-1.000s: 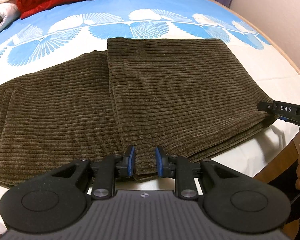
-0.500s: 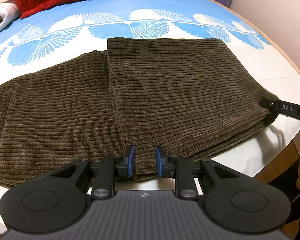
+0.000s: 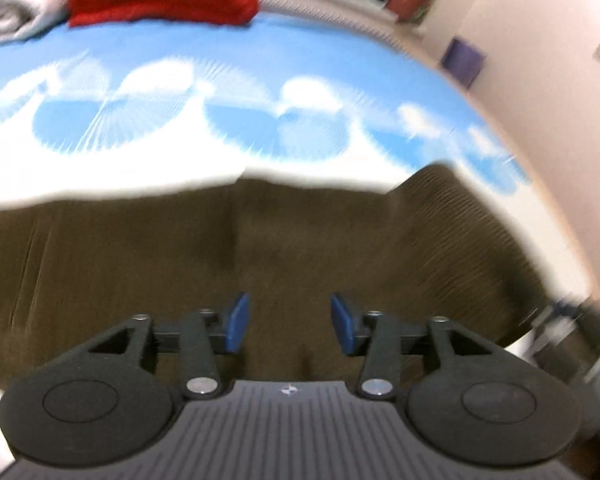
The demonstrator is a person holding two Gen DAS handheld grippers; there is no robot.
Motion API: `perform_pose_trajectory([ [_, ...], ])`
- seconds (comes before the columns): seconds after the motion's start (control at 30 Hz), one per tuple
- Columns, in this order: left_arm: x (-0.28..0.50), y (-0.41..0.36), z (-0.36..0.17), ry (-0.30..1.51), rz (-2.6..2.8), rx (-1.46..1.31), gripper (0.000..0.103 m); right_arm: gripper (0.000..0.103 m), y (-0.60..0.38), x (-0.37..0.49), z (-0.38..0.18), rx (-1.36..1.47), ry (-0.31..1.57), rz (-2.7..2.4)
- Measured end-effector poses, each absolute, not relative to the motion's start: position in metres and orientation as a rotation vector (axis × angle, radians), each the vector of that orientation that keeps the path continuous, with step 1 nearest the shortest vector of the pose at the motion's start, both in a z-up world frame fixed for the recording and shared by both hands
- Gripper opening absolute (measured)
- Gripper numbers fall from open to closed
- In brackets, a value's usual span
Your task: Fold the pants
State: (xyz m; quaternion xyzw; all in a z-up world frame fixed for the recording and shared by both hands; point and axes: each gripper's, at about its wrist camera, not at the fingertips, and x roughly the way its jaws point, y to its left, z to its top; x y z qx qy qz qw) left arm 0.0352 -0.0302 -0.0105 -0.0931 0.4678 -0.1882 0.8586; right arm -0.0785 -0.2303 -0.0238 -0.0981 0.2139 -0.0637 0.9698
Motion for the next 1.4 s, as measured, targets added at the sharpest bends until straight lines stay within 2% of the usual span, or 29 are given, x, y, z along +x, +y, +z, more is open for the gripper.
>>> perform_pose_trajectory([
  [0.03,0.040,-0.035,0.002,0.968,-0.425,-0.204,0.066,0.027,-0.223,-0.080,-0.023,-0.230,0.415,-0.098],
  [0.17,0.064,-0.068,0.038,0.980,-0.607,-0.262,0.084,0.027,-0.191,-0.088,-0.024,-0.355,0.349,0.032],
  [0.27,0.084,-0.100,0.035,1.060,-0.729,-0.271,0.084,0.027,-0.176,-0.094,-0.027,-0.411,0.323,0.089],
  [0.47,0.113,-0.143,0.011,1.142,-0.648,-0.105,0.082,0.027,-0.154,-0.104,-0.030,-0.493,0.292,0.189],
  [0.53,0.117,-0.140,0.003,1.141,-0.604,-0.073,0.074,0.027,-0.149,-0.107,-0.030,-0.509,0.283,0.218],
  [0.57,0.118,-0.138,-0.001,1.146,-0.580,-0.054,0.061,0.027,-0.147,-0.109,-0.031,-0.519,0.278,0.230],
  [0.6,0.119,-0.134,-0.005,1.152,-0.555,-0.030,0.037,0.027,-0.145,-0.111,-0.032,-0.530,0.273,0.245],
  [0.63,0.119,-0.128,-0.009,1.156,-0.534,-0.008,0.029,0.027,-0.142,-0.113,-0.032,-0.534,0.271,0.255],
  [0.67,0.122,-0.117,-0.012,1.156,-0.526,-0.012,0.022,0.027,-0.141,-0.115,-0.032,-0.533,0.270,0.271],
  [0.7,0.122,-0.108,-0.013,1.149,-0.524,-0.019,0.020,0.028,-0.141,-0.114,-0.032,-0.525,0.275,0.285],
  [0.9,0.118,-0.020,-0.002,1.063,-0.496,-0.072,0.020,0.045,-0.141,-0.128,-0.019,-0.418,0.214,0.417],
  [1.07,0.120,0.097,-0.002,1.058,-0.345,-0.246,0.020,0.046,-0.145,-0.136,-0.007,-0.334,0.164,0.425],
  [1.2,0.116,0.183,-0.010,1.051,-0.227,-0.317,0.020,0.048,-0.148,-0.119,-0.007,-0.227,0.247,0.418],
  [1.27,0.113,0.219,-0.022,1.063,-0.200,-0.360,0.024,0.049,-0.148,-0.106,-0.010,-0.163,0.310,0.420],
  [1.33,0.112,0.251,-0.037,1.077,-0.108,-0.410,0.038,0.054,-0.148,-0.089,-0.012,-0.081,0.393,0.429],
  [1.4,0.110,0.279,-0.051,1.092,0.012,-0.437,0.044,0.065,-0.147,-0.072,-0.020,0.012,0.472,0.417],
])
